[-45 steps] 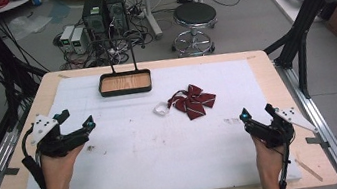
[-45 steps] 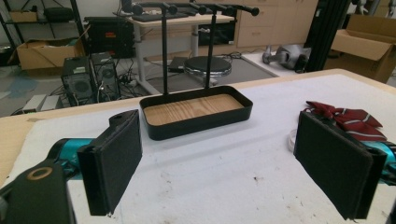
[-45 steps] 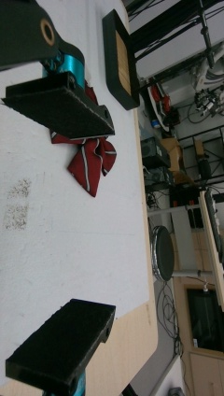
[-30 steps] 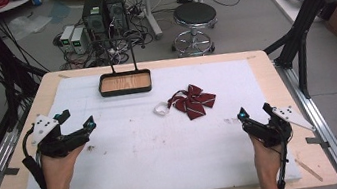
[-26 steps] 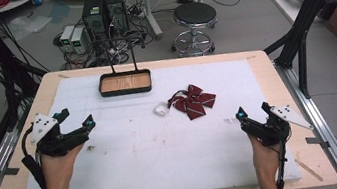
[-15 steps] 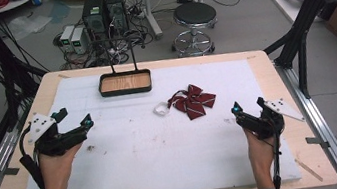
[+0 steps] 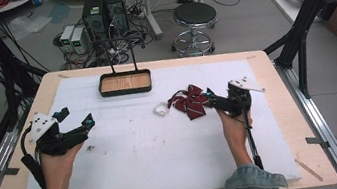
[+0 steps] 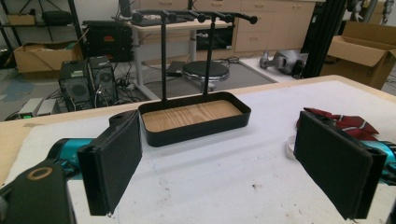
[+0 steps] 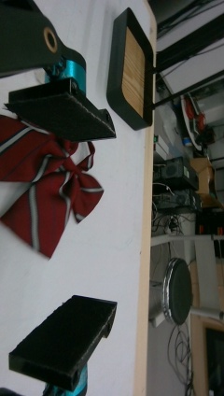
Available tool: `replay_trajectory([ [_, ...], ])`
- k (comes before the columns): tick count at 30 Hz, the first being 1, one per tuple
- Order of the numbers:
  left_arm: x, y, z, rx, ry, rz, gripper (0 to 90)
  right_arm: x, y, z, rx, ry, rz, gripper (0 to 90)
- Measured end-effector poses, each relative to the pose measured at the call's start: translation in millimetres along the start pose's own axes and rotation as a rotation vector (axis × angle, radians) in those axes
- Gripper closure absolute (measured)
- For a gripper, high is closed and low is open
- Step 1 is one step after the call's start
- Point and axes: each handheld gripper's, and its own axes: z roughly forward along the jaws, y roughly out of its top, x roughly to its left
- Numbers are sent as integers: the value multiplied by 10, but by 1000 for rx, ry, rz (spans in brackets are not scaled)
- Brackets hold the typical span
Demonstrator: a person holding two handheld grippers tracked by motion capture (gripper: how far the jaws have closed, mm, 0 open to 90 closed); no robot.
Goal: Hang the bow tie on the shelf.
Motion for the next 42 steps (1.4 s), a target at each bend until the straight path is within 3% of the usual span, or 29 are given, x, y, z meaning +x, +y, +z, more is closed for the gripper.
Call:
replay_trajectory([
  [3, 10, 5, 0, -3, -1, -1, 157, 130, 58, 294, 56, 10, -46, 138],
  [4, 10, 5, 0, -3, -1, -1, 157, 130, 58, 294, 56, 10, -46, 138],
  [5, 12, 7, -2, 0, -1, -2, 157, 175, 65, 415, 62, 19, -49, 145],
  [10, 26, -3, 11, 0, -6, -9, 157, 239, 32, 640, 100, 42, -47, 176],
  [11, 29, 0, 9, -3, -4, -11, 157, 254, 6, 750, 136, 47, -34, 177],
  [16, 36, 18, -5, -13, -5, -15, 157, 291, -37, 929, 177, 57, -1, 204],
  [20, 50, 25, -17, -18, -6, -19, 157, 361, -77, 1084, 233, 43, -33, 279],
  [23, 60, 27, -23, -19, -8, -20, 157, 375, -138, 1193, 293, 11, -52, 396],
  [27, 62, 30, -23, -21, -9, -23, 157, 369, -209, 1256, 357, -19, -66, 469],
  [29, 62, 30, -20, -22, -11, -25, 157, 365, -203, 1255, 354, -22, -58, 495],
  [32, 57, 29, -13, -18, -14, -24, 157, 368, -199, 1255, 361, -7, -53, 633],
  [34, 51, 31, -10, -20, -16, -21, 157, 395, -187, 1250, 358, -2, -83, 734],
  [35, 45, 33, -12, -22, -16, -24, 157, 427, -174, 1243, 355, -5, -142, 812],
  [38, 49, 40, -18, -23, -13, -21, 157, 441, -147, 1220, 340, -2, -161, 832],
  [39, 53, 40, -18, -24, -13, -21, 157, 449, -90, 1182, 293, 4, -172, 841],
  [40, 57, 39, -17, -23, -13, -24, 157, 449, -90, 1182, 293, 4, -172, 841],
  [42, 60, 36, -15, -21, -12, -23, 157, 456, -9, 1126, 240, 13, -175, 845],
])
